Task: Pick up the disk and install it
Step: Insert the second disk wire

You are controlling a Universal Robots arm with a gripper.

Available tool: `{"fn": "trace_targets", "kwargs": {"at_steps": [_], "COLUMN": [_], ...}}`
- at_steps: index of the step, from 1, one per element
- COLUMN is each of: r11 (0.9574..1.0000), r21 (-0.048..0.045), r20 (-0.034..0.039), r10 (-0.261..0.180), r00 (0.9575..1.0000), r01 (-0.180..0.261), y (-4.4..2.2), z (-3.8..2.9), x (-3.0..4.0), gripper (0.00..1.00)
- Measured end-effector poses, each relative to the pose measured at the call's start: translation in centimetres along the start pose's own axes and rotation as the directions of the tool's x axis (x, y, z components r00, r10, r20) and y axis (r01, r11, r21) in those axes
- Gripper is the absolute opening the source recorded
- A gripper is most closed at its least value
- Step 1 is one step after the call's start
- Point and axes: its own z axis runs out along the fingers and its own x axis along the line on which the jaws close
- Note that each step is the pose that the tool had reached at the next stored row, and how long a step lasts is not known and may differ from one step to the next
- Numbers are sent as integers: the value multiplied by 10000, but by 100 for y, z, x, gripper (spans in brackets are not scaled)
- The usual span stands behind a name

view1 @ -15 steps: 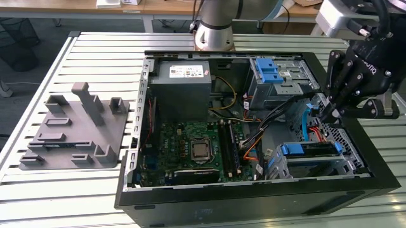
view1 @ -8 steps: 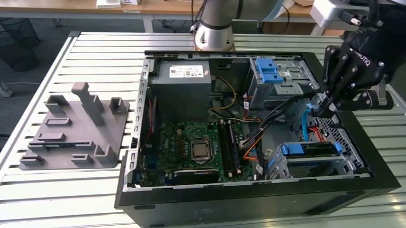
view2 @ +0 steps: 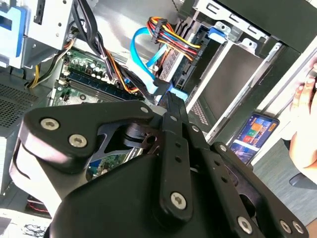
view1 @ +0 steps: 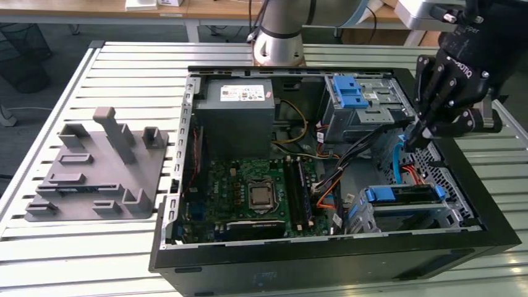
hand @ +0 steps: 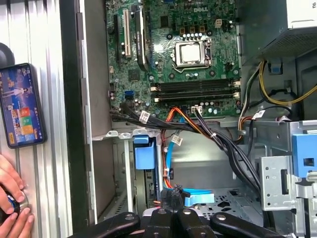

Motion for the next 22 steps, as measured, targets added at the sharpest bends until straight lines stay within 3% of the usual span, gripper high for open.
{"fn": "trace_targets", "kwargs": {"at_steps": [3, 7, 10, 13, 15, 19, 22], "r11": [10000, 10000, 10000, 9999, 9999, 9998, 9997], "r21": [12, 40, 89, 139, 165, 215, 233], "r20": [-77, -242, -442, -661, -766, -913, -953], "r10": [5, 9, 15, 23, 26, 35, 38], "r00": [10000, 9997, 9990, 9978, 9971, 9958, 9954], "r01": [-5, -8, -11, -13, -14, -16, -16], "y": [7, 13, 16, 18, 19, 20, 20], "z": [7, 18, 34, 54, 70, 109, 148], "x": [-59, -142, -175, -205, -222, -238, -241], "gripper": [11, 11, 24, 24, 24, 24, 24]}}
